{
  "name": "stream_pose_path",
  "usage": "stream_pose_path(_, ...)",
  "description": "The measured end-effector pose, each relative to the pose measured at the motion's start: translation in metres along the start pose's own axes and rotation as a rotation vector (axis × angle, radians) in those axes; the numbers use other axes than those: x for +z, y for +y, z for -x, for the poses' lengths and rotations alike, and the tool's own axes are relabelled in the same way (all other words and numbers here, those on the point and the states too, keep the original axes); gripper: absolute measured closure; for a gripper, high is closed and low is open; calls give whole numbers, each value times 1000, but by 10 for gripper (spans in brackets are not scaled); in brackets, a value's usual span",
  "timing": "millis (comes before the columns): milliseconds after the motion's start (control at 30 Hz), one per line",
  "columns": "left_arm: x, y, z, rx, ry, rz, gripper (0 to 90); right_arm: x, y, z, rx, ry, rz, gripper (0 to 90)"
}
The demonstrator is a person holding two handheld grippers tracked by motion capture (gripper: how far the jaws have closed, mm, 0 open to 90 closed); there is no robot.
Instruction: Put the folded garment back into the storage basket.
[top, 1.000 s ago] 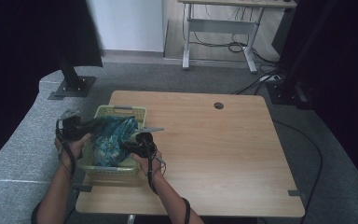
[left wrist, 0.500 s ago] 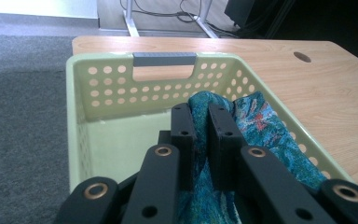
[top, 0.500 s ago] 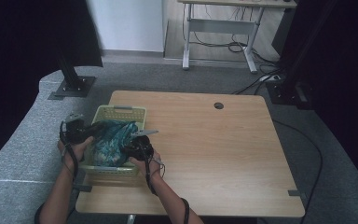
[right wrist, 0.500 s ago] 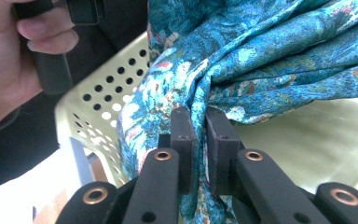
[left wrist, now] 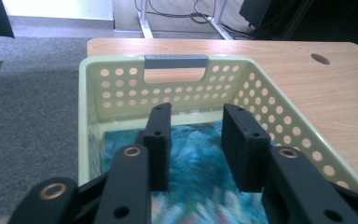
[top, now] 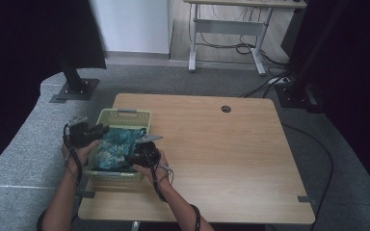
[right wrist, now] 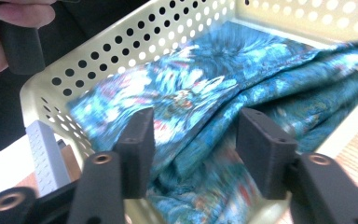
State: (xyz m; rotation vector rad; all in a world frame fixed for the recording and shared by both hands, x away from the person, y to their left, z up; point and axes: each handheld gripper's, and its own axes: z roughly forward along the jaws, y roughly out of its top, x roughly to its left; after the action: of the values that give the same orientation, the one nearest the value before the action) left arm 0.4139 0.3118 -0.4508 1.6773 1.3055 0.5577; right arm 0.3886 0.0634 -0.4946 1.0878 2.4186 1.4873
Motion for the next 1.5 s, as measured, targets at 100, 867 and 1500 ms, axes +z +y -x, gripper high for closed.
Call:
stream_pose_path(100,0,-1,3,-1,-8,-4,585,-7,-1,-1,-12,0,18,376)
stream_pose_path(867,-8,-11,50,30,-29,-22,486,-72,-16,33,-5,99,98,345)
stream_pose_path(1500,-13,-23,102,103,-74,-17,444,-133,-43,60,-35,36,109,350)
